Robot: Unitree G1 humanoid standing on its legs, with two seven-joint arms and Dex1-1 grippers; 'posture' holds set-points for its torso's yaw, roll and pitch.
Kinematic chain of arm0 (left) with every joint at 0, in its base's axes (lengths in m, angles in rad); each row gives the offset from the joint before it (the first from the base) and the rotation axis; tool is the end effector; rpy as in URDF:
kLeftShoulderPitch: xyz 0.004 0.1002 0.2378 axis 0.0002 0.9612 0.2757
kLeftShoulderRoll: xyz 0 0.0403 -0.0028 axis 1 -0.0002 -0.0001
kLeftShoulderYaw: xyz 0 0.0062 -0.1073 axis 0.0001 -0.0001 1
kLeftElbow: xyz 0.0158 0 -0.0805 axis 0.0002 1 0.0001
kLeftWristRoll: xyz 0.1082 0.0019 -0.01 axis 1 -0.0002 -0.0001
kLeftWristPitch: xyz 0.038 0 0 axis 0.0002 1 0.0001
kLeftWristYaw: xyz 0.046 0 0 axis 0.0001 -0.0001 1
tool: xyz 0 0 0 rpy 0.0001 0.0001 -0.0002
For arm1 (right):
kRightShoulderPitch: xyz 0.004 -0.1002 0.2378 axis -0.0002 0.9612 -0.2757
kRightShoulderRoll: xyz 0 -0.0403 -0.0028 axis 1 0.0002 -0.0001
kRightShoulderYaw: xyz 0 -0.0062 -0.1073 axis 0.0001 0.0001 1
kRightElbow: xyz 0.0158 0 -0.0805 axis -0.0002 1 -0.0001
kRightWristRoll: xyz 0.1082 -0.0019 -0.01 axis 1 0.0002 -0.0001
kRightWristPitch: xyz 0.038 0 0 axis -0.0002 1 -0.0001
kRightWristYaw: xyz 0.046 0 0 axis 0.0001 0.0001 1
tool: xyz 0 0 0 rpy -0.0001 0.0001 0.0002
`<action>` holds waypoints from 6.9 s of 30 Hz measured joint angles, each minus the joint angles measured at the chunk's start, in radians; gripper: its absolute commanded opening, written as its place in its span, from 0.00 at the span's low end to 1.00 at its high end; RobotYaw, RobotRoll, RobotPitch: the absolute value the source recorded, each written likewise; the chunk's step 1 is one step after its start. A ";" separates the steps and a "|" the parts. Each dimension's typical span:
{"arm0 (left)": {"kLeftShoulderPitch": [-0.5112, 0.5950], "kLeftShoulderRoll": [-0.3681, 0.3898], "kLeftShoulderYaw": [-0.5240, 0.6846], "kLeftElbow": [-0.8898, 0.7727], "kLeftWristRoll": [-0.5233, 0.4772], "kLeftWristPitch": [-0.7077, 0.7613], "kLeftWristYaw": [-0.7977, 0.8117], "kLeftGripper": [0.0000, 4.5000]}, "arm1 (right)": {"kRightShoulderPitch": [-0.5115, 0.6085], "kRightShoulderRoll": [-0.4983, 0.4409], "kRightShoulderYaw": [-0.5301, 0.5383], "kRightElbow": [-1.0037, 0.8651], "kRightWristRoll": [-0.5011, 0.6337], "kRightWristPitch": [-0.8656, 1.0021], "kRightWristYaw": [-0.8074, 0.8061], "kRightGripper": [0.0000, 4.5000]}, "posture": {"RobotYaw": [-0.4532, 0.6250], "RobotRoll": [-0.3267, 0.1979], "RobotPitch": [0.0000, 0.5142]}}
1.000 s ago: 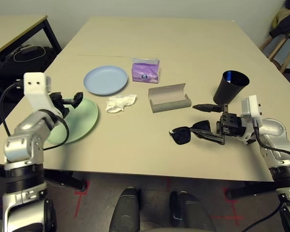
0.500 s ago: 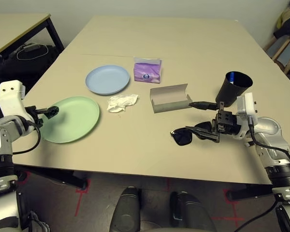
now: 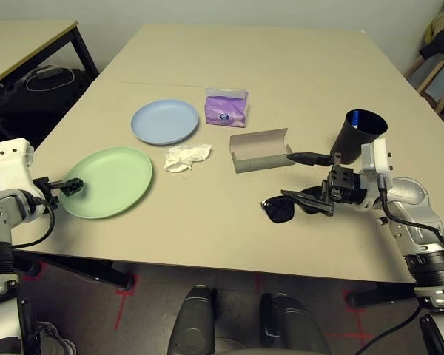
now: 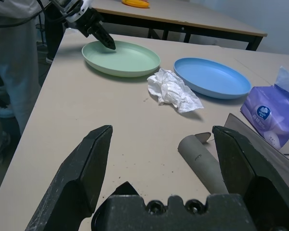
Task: Organize and tidy the items on the table.
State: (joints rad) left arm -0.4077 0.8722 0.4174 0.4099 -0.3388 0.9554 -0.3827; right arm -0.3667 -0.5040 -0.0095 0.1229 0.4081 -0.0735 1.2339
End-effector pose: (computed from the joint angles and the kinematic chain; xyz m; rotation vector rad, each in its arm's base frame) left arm 0.2293 0.3862 0.1630 -0.0829 0.6116 0.2609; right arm 0.2762 -0.2314 0.1346 -0.2766 -0.2284 1.2472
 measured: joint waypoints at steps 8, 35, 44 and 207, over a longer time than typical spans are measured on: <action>0.003 0.003 0.031 -0.019 -0.017 0.007 -0.023 0.01 | -0.004 0.003 0.000 0.000 0.000 0.000 -0.001 1.00 | 0.63 0.62 0.14; -0.117 -0.201 0.210 -0.369 -0.090 0.288 0.222 0.01 | -0.010 0.014 -0.001 0.002 -0.002 0.005 -0.039 1.00 | 0.64 0.62 0.14; -0.271 -0.199 0.248 -0.311 -0.090 0.283 0.262 0.01 | -0.017 0.017 -0.001 0.004 -0.002 0.003 -0.044 1.00 | 0.64 0.62 0.13; -0.414 -0.361 -0.238 0.351 0.094 -0.857 -0.508 0.99 | -0.077 0.180 -0.033 -0.127 -0.046 0.322 -0.605 1.00 | 0.60 0.62 0.16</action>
State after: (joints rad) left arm -0.8222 0.5107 0.1792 0.7611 -0.2447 0.0989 -0.8907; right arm -0.4441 -0.3241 -0.0429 -0.0037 0.3620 0.2489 0.6289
